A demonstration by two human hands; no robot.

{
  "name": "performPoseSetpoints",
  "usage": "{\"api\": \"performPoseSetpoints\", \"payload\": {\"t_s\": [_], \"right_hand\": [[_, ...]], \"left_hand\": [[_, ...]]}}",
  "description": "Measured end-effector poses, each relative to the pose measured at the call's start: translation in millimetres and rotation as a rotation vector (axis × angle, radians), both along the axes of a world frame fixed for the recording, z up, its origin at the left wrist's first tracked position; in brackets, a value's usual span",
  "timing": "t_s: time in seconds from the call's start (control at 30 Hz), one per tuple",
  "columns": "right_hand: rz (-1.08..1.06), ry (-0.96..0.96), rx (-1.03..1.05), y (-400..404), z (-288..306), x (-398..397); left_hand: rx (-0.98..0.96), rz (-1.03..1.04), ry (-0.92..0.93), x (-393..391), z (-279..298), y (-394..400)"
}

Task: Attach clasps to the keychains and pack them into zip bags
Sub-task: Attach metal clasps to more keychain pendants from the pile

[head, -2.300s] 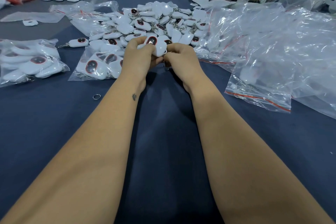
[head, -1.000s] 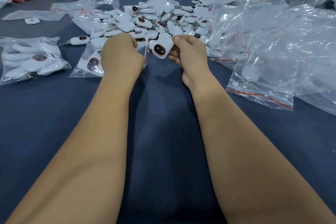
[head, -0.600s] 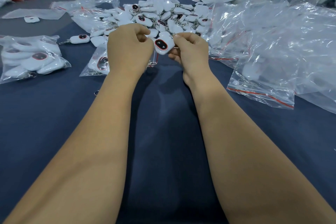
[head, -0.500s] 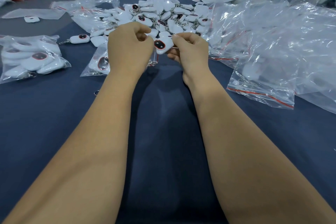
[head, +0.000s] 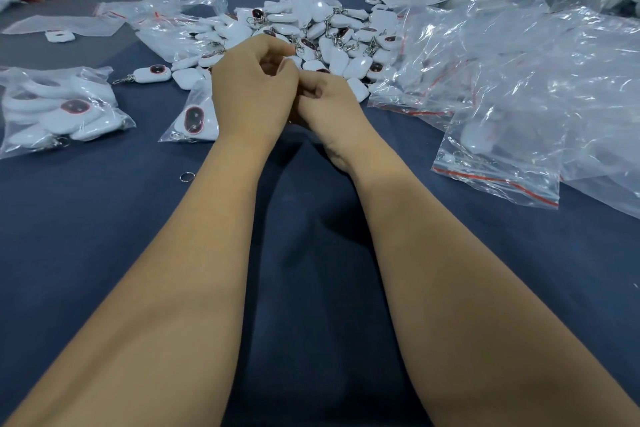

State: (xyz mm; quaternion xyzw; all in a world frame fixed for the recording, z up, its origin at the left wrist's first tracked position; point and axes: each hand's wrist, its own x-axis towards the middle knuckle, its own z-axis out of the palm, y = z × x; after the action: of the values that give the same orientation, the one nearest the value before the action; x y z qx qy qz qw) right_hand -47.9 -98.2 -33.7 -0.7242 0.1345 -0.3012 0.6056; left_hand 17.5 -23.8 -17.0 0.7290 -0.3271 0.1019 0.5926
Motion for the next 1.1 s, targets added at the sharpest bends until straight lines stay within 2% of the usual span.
{"api": "performPoseSetpoints", "payload": {"t_s": [0.13, 0.23, 0.37, 0.43, 0.5, 0.67, 0.8, 1.0, 1.1], "right_hand": [[-0.322, 0.019, -0.061, -13, 2, -2], [-0.497, 0.228, -0.308, -33, 2, -13], [-0.408, 0.508, -0.586, -48, -6, -16], [-0.355, 0.704, -0.719, -49, -10, -14], [-0.343, 0.830, -0.755, -49, -11, -13], [-0.463, 0.698, -0.744, -47, -10, -15], [-0.506, 0.510, -0.547, -44, -6, -18], [-0.584, 0.224, -0.282, -42, -5, -17], [-0.549, 0.086, -0.124, -38, -2, -17]], "left_hand": [[0.110, 0.010, -0.026, 4, -5, -3], [0.236, -0.010, -0.131, 5, -9, -4], [0.444, -0.057, -0.316, 6, -14, -5], [0.490, -0.052, -0.329, 7, -14, -4], [0.502, -0.015, -0.306, 7, -13, -3], [0.485, 0.103, -0.206, 11, -12, 2], [0.419, 0.103, -0.177, 7, -11, -2], [0.016, -0.149, -0.103, -15, -2, -5], [-0.117, -0.353, 0.161, -22, 0, -11]]}}
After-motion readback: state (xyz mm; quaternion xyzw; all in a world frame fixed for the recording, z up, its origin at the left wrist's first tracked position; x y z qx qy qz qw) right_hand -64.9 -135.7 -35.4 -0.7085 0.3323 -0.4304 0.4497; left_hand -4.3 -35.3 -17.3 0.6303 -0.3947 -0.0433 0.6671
